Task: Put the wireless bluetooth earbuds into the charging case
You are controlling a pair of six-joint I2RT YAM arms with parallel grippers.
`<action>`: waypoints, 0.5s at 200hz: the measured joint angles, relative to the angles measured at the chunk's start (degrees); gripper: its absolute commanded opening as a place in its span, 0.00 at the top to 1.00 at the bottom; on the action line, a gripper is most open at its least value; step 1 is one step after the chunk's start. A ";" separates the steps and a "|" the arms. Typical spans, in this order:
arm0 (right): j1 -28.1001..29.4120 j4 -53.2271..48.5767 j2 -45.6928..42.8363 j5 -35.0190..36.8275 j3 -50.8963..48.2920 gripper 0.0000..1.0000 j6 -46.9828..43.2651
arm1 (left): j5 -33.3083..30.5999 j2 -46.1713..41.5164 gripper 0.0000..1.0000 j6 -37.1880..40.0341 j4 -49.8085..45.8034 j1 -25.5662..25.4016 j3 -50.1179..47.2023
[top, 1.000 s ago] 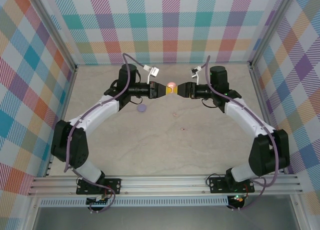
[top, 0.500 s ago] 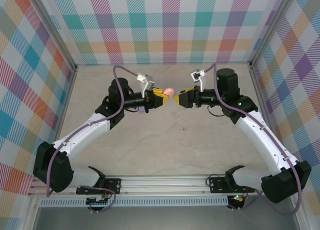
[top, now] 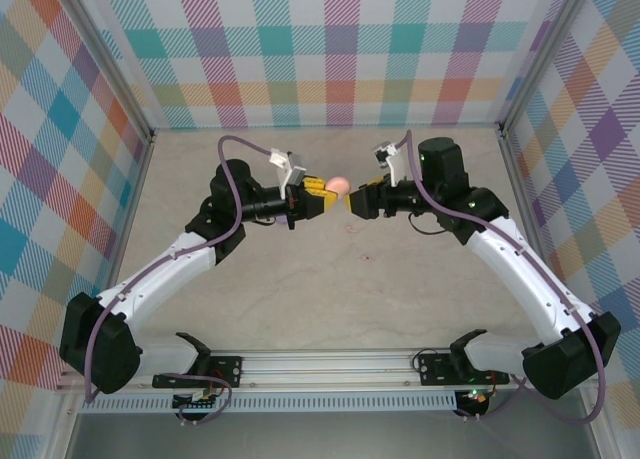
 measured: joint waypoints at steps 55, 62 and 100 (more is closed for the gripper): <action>0.15 0.02 -0.02 1.40 0.31 0.35 0.72 | 0.35 0.00 0.96 1.66 -0.87 -0.31 -0.04; 0.15 0.02 -0.04 1.70 0.33 0.35 0.90 | 0.35 0.00 0.96 1.95 -1.18 -0.31 -0.04; 0.42 0.04 -0.94 4.61 0.33 0.35 1.77 | 0.50 -0.02 0.98 3.45 -3.04 -0.42 -0.04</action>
